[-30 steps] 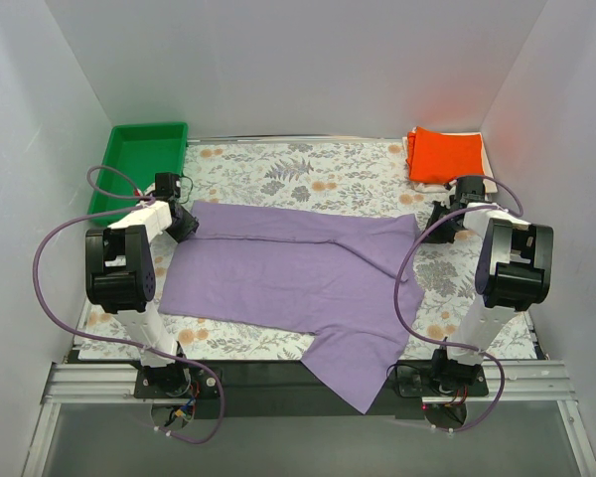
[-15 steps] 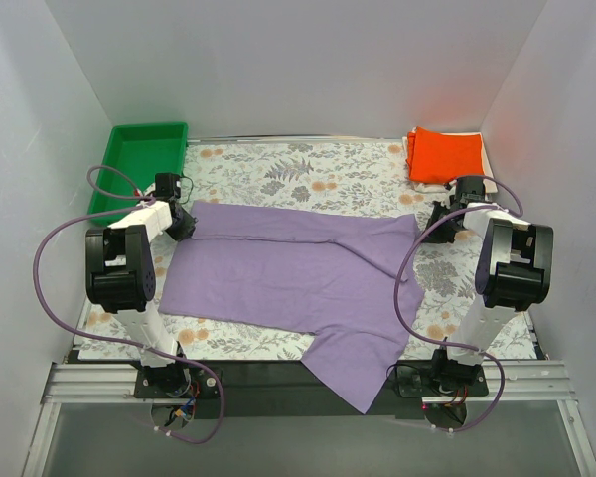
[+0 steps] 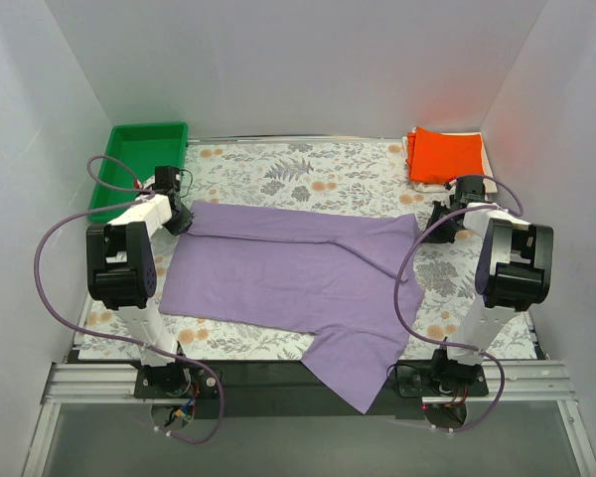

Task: Fold and stack the t-shirts
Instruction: Fold the tshirt

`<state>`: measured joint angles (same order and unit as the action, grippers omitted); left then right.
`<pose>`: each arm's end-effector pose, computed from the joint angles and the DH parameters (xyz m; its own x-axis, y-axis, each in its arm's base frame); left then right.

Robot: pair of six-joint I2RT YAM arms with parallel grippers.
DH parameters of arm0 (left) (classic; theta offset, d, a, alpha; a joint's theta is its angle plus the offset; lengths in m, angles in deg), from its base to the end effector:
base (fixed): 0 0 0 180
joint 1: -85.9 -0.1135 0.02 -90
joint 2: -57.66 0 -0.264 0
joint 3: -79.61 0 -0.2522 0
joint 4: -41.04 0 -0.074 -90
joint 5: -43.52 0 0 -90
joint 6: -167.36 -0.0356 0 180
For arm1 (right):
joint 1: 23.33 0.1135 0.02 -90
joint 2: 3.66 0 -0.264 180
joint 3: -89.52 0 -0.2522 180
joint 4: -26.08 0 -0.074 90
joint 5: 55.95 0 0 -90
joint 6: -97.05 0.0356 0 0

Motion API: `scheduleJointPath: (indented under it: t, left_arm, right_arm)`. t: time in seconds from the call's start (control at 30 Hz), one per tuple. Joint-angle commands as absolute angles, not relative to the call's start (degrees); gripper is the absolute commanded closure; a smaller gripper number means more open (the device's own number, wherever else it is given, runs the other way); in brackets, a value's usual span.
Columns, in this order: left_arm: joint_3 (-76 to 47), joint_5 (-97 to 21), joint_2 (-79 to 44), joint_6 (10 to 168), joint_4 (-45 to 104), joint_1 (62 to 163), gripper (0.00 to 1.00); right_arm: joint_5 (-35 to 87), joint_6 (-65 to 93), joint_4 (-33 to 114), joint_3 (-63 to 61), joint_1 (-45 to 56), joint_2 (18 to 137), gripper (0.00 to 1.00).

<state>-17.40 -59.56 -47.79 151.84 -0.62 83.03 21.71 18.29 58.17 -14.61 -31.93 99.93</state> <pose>0.3700 0.0266 0.1738 -0.0984 -0.9446 -0.3130 -0.9053 0.2156 -0.3661 0.3571 -0.0463 0.1588 -0.8305 0.3182 -0.4572 0.2056 0.9380 0.2792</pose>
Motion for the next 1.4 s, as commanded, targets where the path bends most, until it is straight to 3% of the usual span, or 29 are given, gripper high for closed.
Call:
scheduleJointPath:
  t: [0.0, 1.1, 1.37]
  left_arm:
    - [-14.2, -63.4, -48.9, 149.9, -2.1, 82.9, 1.00]
    - [-10.3, -66.2, -50.9, 147.8, -4.7, 82.7, 1.00]
    - [-14.2, -65.9, -52.3, 148.4, -3.5, 82.7, 1.00]
  right_arm:
    - [25.6, 16.5, 58.4, -13.7, -32.6, 100.5, 0.99]
    - [26.7, 16.5, 59.1, -13.4, -33.8, 101.0, 0.99]
    - [26.5, 16.6, 59.1, -13.4, -33.7, 101.5, 0.99]
